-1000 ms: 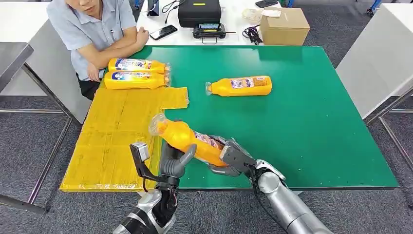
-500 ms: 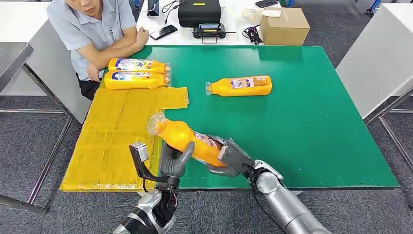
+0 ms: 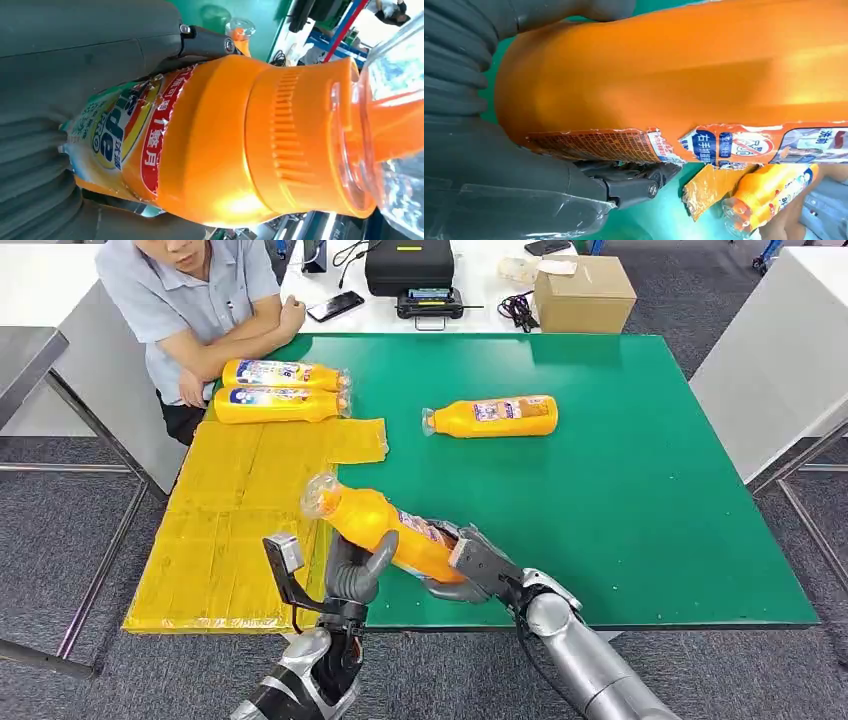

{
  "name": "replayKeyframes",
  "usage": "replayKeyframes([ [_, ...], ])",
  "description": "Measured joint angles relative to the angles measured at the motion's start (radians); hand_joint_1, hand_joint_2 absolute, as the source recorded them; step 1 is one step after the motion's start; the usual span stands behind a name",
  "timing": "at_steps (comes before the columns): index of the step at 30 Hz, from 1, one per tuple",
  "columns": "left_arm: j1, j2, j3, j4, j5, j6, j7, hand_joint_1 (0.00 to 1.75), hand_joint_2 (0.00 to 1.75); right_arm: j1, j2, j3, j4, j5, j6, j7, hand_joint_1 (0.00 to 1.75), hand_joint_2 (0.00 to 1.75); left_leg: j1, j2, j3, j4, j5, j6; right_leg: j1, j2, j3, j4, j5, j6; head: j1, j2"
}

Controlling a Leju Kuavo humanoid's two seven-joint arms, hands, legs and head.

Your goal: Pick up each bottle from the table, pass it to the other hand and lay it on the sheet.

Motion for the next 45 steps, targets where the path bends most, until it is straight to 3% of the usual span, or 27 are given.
replayKeyframes([
  [9, -0.003, 0.001, -0.012, -0.018, -0.137, 0.139, -0.022, 1.75, 1.75, 0.001, 0.006, -0.013, 0.01, 0.009, -0.033, 0.003, 0.0, 1.75, 0.0, 0.0, 0.0, 0.0, 0.0, 0.0, 0.0, 0.0, 0.0, 0.0, 0.0, 0.0, 0.0, 0.0],
  [15, -0.009, 0.008, -0.047, -0.051, -0.49, 0.407, -0.03, 1.75, 1.75, 0.024, 0.006, -0.034, 0.012, 0.05, -0.073, -0.008, 0.0, 1.75, 0.0, 0.0, 0.0, 0.0, 0.0, 0.0, 0.0, 0.0, 0.0, 0.0, 0.0, 0.0, 0.0, 0.0],
  [24, 0.005, 0.013, -0.049, -0.154, -0.62, 0.431, 0.015, 1.75, 1.75, 0.05, 0.012, -0.065, 0.012, 0.082, -0.084, -0.015, 0.0, 1.75, 0.0, 0.0, 0.0, 0.0, 0.0, 0.0, 0.0, 0.0, 0.0, 0.0, 0.0, 0.0, 0.0, 0.0],
  [30, 0.007, 0.013, 0.035, -0.16, -1.428, 0.524, 0.166, 1.75, 1.75, 0.056, 0.016, -0.083, 0.015, 0.112, -0.092, -0.032, 0.0, 1.75, 0.0, 0.0, 0.0, 0.0, 0.0, 0.0, 0.0, 0.0, 0.0, 0.0, 0.0, 0.0, 0.0, 0.0],
  [31, 0.007, 0.007, 0.079, -0.161, -1.584, 0.525, 0.191, 1.75, 1.75, 0.054, 0.018, -0.085, 0.017, 0.113, -0.09, -0.038, 0.0, 1.75, 0.0, 0.0, 0.0, 0.0, 0.0, 0.0, 0.0, 0.0, 0.0, 0.0, 0.0, 0.0, 0.0, 0.0],
  [32, 0.001, 0.002, 0.171, -0.158, -1.924, 0.528, 0.265, 1.75, 1.75, 0.045, 0.025, -0.089, 0.027, 0.115, -0.081, -0.046, 0.0, 1.75, 0.0, 0.002, 0.001, 0.0, 0.0, 0.0, 0.0, 0.0, 0.0, 0.0, 0.0, 0.0, 0.0, 0.0],
  [33, -0.012, 0.002, 0.199, -0.151, -2.013, 0.531, 0.334, 1.75, 1.75, 0.04, 0.028, -0.089, 0.035, 0.116, -0.075, -0.051, 0.0, 1.75, 0.0, 0.001, 0.001, 0.0, 0.0, 0.0, 0.0, 0.0, 0.0, 0.0, 0.0, 0.0, 0.0, 0.0],
  [37, -0.072, 0.021, 0.254, -0.077, -2.078, 0.531, 0.49, 1.75, 1.75, 0.016, 0.047, -0.088, 0.056, 0.116, -0.068, -0.056, 0.0, 1.75, 0.001, -0.001, 0.001, 0.0, 0.002, -0.002, 0.0, -0.001, 0.0, 0.001, 0.0, 0.0, 0.0, 0.0],
  [45, -0.169, 0.058, 0.263, 0.093, -2.055, 0.531, 0.605, 1.75, 1.75, 0.003, 0.062, -0.088, 0.076, 0.11, -0.063, -0.06, 0.0, 1.75, 0.0, 0.0, 0.0, 0.0, 0.002, -0.002, 0.0, 0.0, -0.001, 0.001, 0.0, 0.0, 0.0, 0.0],
])
